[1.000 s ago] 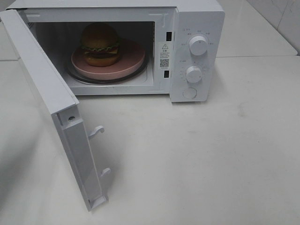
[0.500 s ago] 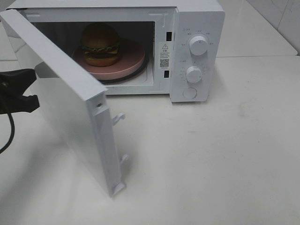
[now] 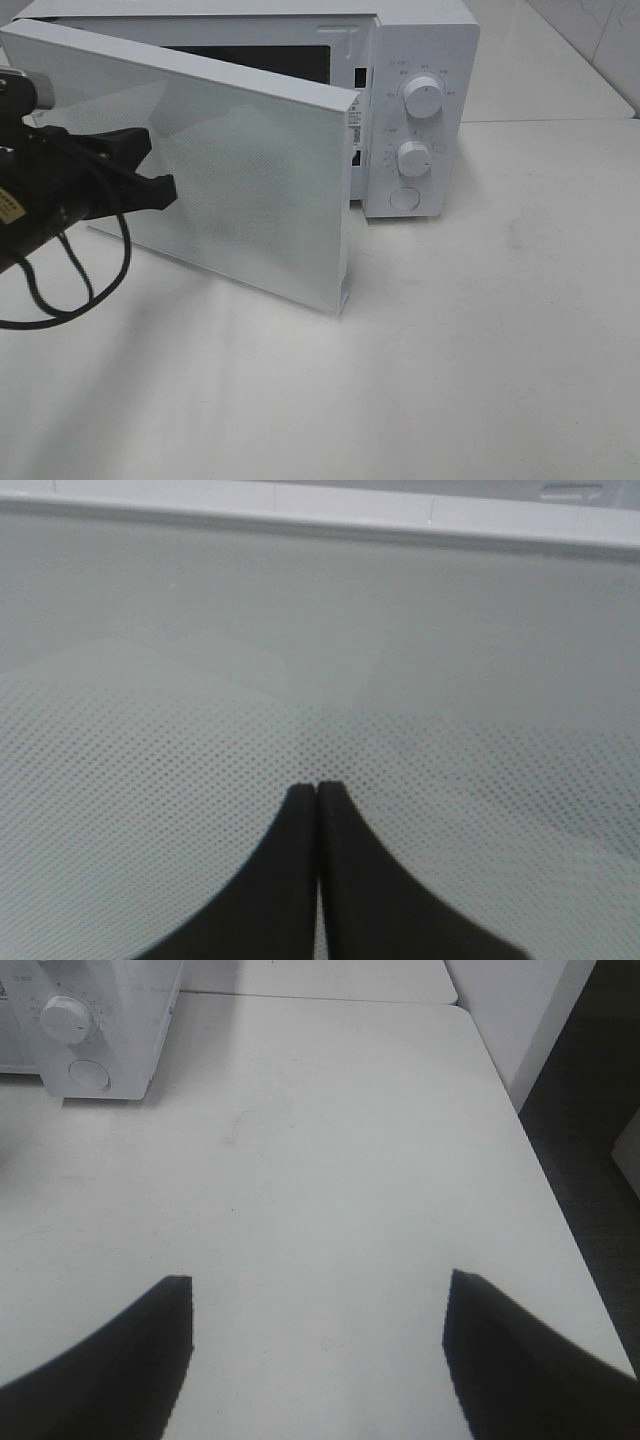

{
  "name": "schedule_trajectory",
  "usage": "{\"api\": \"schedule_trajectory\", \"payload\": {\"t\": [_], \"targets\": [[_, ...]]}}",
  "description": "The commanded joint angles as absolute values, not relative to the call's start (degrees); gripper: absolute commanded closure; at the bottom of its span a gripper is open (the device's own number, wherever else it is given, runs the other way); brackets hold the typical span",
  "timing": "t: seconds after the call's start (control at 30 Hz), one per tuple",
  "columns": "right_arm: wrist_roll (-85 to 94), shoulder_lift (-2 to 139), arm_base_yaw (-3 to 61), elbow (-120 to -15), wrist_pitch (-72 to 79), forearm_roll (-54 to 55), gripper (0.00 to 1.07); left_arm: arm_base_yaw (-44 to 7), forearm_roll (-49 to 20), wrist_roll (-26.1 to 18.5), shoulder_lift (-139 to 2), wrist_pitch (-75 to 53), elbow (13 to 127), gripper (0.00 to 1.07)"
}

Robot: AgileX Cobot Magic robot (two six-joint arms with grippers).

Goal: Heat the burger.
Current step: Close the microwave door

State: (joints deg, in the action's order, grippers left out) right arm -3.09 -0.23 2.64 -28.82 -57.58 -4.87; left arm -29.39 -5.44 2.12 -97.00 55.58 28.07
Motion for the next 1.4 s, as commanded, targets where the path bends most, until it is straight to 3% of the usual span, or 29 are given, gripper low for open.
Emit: {"api": "schedule_trajectory", "payload": {"t": [0.03, 0.33, 0.73, 1.0, 1.4], "targets": [[-3.27, -1.95, 2.12, -28.76, -56.95, -4.98, 0.39, -32.26, -11.17, -0.34, -98.89, 53.23, 31.91, 1.07], [-3.27, -1.95, 2.12, -28.76, -56.95, -4.98, 0.39, -37.64, -21.66, -7.79, -104.91, 50.02, 43.72, 1.07], [-3.27, -1.95, 2.12, -28.76, -56.95, -4.98, 0.39, -38.22, -25.90, -8.19, -110.52, 47.15, 53.80, 1.07], [-3.27, -1.95, 2.12, -28.76, -56.95, -4.98, 0.39, -38.22, -28.59, -11.00, -114.71, 46.58, 60.96, 1.07], [-3.27, -1.95, 2.12, -28.76, -56.95, -4.98, 0.39, -41.02, -28.25, -13.52, -107.31, 37.93, 54.26, 1.07]]}}
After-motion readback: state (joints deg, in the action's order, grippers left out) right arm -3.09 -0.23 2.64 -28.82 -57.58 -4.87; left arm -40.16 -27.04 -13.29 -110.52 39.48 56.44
